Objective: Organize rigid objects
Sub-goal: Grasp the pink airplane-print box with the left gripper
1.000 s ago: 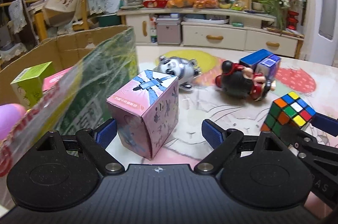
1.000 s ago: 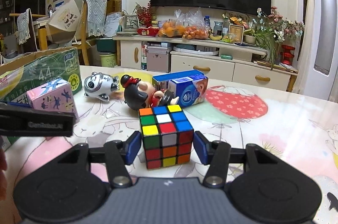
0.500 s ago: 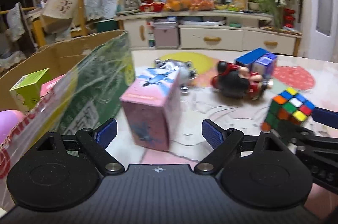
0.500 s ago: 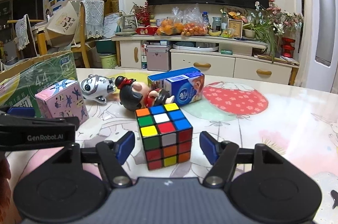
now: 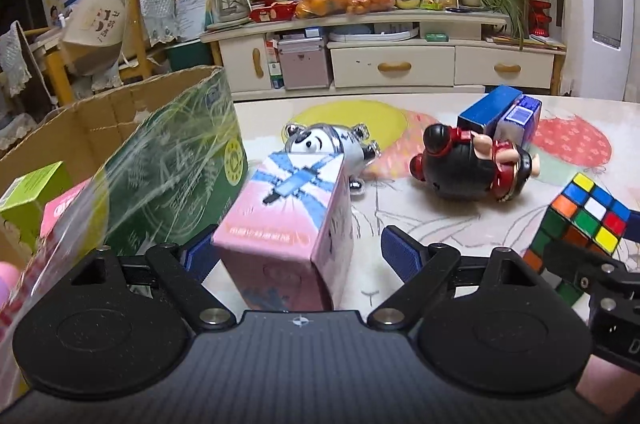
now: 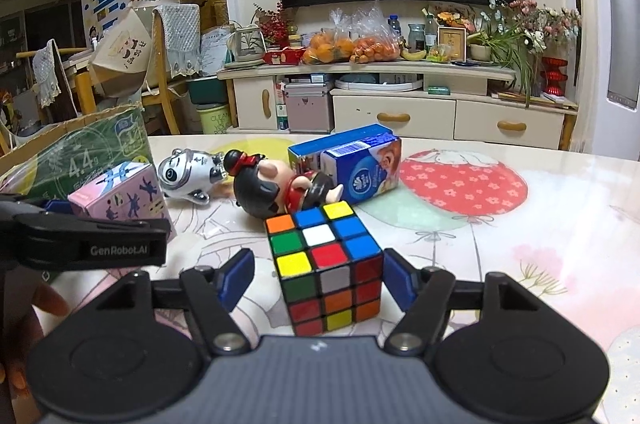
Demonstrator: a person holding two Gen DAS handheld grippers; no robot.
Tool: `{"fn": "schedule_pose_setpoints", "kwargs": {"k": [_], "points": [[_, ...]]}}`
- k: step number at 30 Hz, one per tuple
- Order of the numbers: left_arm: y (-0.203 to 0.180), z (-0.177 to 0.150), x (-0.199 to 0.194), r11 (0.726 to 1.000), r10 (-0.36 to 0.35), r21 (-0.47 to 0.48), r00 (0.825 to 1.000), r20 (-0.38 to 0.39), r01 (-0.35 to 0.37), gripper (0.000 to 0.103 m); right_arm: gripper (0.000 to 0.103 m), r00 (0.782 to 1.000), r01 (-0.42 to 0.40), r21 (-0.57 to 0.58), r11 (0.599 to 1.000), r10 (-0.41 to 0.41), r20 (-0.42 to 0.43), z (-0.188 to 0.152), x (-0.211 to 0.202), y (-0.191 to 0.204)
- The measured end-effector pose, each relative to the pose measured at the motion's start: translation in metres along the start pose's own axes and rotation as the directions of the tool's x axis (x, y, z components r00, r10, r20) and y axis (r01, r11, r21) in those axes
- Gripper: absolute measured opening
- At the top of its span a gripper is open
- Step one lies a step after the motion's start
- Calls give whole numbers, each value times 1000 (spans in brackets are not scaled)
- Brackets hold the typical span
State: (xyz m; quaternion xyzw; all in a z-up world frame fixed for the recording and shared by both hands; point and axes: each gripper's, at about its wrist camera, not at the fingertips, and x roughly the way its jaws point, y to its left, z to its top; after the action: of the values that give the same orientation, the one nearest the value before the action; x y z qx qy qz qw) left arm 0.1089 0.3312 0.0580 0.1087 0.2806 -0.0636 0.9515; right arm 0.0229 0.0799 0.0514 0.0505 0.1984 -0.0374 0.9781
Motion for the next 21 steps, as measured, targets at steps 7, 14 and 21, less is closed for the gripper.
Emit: {"fn": "schedule_pose_setpoints", "kwargs": {"k": [7, 14, 21], "points": [[0, -4, 2, 1000, -2, 16, 1000, -17, 2, 86, 68, 1000, 0, 14, 1000, 0, -10, 1, 6, -2], [0, -1, 0, 1000, -5, 9, 999, -39, 5, 62, 59, 1000, 1, -12, 1000, -1, -9, 3, 9, 4], [0, -1, -6, 1000, -3, 7, 999, -38, 3, 60, 58, 1000, 15, -28, 1000, -16, -12, 4, 9, 7]]}}
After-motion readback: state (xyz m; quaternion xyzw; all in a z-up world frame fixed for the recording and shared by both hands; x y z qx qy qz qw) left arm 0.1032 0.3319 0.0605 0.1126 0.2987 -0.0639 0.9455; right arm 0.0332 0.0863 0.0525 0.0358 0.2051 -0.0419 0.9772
